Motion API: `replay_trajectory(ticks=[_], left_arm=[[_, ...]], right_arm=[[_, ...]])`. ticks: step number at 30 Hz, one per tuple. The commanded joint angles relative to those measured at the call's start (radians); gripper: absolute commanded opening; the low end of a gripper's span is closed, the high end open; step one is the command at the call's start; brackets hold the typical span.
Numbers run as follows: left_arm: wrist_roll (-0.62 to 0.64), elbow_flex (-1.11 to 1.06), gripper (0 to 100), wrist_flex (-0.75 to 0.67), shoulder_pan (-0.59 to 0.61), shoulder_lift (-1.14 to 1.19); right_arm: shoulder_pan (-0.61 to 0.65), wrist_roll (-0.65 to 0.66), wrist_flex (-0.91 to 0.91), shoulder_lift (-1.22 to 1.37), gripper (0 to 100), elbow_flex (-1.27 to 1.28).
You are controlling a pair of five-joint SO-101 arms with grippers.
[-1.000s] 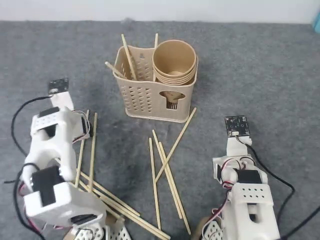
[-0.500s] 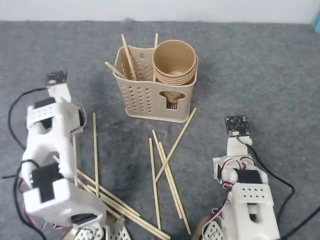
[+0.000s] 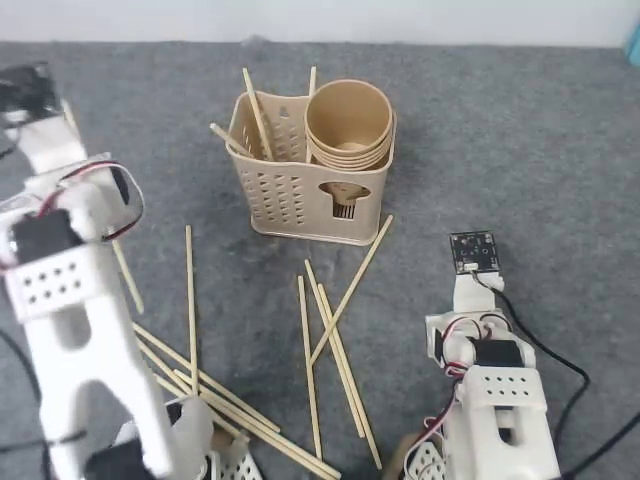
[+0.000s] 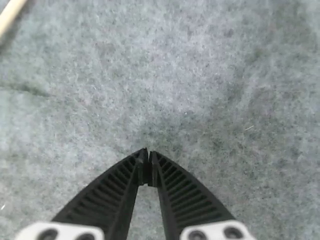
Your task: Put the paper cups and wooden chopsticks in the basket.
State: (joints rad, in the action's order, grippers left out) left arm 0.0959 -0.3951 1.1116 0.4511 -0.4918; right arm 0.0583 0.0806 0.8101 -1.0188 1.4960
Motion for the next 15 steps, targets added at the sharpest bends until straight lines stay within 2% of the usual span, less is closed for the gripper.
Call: replay_trajectory(ticks=[1,8,15], left_arm=[[0.064,0.038,1,-0.087,-0.055,-0.15],[0.158,0.038,1,-0.347,-0.175,-0.258],[0.157,0.038,1,-0.572,-0.308,-0.262]], right_arm=[[-0.001,0.018,0.008,-0.022,0.6,-0.009],[-0.004,0.018,0.008,-0.022,0.6,-0.009],[-0.005,0.02,0.007,-0.022,0.6,-0.009]])
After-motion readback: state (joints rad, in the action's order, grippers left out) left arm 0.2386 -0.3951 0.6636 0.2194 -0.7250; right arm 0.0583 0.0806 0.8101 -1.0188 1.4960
